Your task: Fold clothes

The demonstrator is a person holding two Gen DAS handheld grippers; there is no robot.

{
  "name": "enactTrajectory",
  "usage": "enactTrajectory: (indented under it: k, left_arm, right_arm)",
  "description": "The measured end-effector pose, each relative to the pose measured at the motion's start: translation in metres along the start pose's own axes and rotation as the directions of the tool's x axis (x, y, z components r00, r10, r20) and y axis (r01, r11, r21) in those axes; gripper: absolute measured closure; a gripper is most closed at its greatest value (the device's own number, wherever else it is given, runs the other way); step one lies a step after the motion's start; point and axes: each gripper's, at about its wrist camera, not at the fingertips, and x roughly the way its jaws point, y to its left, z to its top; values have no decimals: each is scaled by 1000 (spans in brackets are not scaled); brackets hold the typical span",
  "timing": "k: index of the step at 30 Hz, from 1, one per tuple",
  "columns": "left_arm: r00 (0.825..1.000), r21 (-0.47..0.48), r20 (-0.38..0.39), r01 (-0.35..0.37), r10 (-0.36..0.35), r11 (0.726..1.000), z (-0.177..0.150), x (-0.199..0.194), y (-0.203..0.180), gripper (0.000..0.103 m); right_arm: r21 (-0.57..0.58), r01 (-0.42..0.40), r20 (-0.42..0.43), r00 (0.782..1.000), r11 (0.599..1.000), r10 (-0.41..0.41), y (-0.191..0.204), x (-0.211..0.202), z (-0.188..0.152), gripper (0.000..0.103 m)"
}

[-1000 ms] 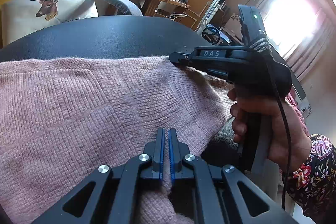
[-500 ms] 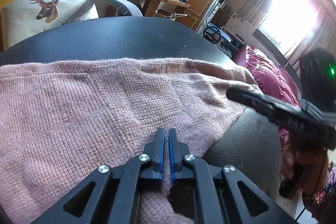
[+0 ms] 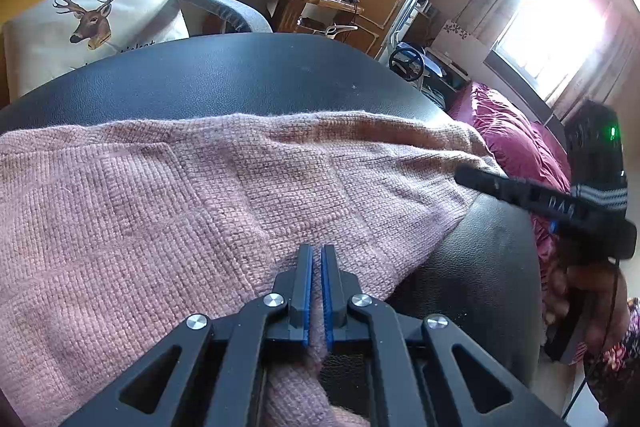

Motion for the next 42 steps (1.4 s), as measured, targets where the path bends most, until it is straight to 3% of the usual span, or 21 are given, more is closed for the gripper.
enactTrajectory:
  k: [6, 7, 9, 15, 23, 26, 29, 42]
  left_arm:
    - [1000, -11, 0, 14, -14, 1000, 0, 0, 4, 99]
    - [1000, -13, 0, 16, -16, 1000, 0, 0, 4, 99]
    - [1000, -16, 1, 19, -19, 1000, 0, 0, 5, 99]
    - [1000, -18, 2, 22, -22, 1000, 0, 0, 6, 99]
    - [999, -29, 1, 34, -34, 999, 1, 1, 8, 99]
    - [999, -32, 2, 36, -36, 999, 2, 3, 8, 99]
    - [999, -35, 2, 39, -39, 999, 2, 3, 8, 99]
    - [999, -44, 5, 49, -49, 998, 5, 5, 9, 99]
  right_arm:
    - [-96, 4, -31, 999, 995, -7, 11, 31, 13, 86]
    - [-111, 4, -37, 999, 994, -8, 13, 37, 16, 95]
    - [-40, -18, -26, 1000, 999, 17, -3, 35, 21, 100]
    - [58, 39, 18, 999, 998, -40, -59, 13, 31, 100]
    - [44, 103, 32, 994, 994, -105, -84, 3, 39, 101]
    - [100, 36, 37, 999, 994, -40, -90, -1, 40, 98]
    - [71, -39, 83, 996, 997, 33, -75, -5, 44, 97]
    - [82, 24, 29, 999, 996, -26, -75, 41, 73, 103]
